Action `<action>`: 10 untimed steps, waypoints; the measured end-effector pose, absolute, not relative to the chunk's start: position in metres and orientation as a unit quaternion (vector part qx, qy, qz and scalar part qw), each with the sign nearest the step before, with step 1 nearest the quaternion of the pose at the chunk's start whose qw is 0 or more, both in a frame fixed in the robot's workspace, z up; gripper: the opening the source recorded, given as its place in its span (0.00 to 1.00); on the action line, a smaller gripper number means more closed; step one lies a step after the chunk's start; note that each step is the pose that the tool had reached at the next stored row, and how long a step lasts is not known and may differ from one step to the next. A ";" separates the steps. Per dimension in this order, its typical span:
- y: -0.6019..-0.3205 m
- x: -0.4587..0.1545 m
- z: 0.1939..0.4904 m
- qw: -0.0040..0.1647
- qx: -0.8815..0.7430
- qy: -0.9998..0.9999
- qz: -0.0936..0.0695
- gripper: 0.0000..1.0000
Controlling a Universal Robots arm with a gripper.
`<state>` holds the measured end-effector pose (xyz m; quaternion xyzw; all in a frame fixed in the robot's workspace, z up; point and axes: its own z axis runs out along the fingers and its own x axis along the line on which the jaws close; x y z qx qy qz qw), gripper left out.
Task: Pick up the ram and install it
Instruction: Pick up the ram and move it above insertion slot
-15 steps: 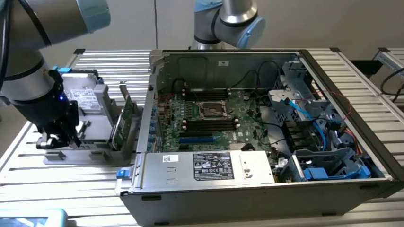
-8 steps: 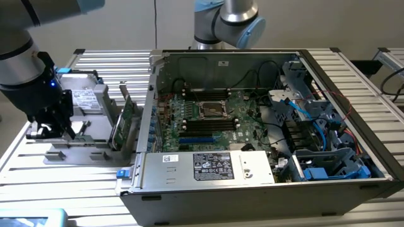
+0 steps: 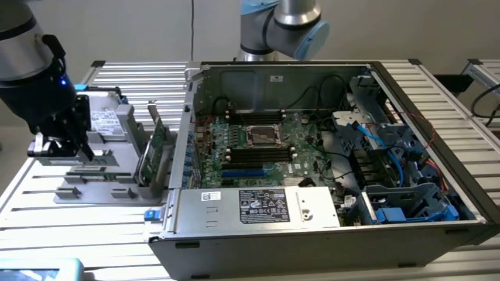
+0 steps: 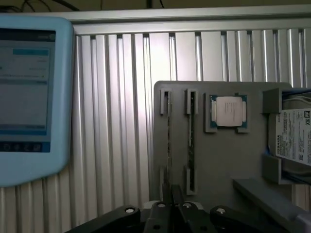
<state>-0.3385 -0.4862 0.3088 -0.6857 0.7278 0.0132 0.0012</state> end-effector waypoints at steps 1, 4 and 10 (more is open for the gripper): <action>-0.487 -0.336 0.313 0.001 -0.686 0.728 0.013 0.12; -0.488 -0.327 0.325 0.001 -0.686 0.728 0.013 0.12; -0.488 -0.316 0.339 0.000 -0.686 0.728 0.012 0.12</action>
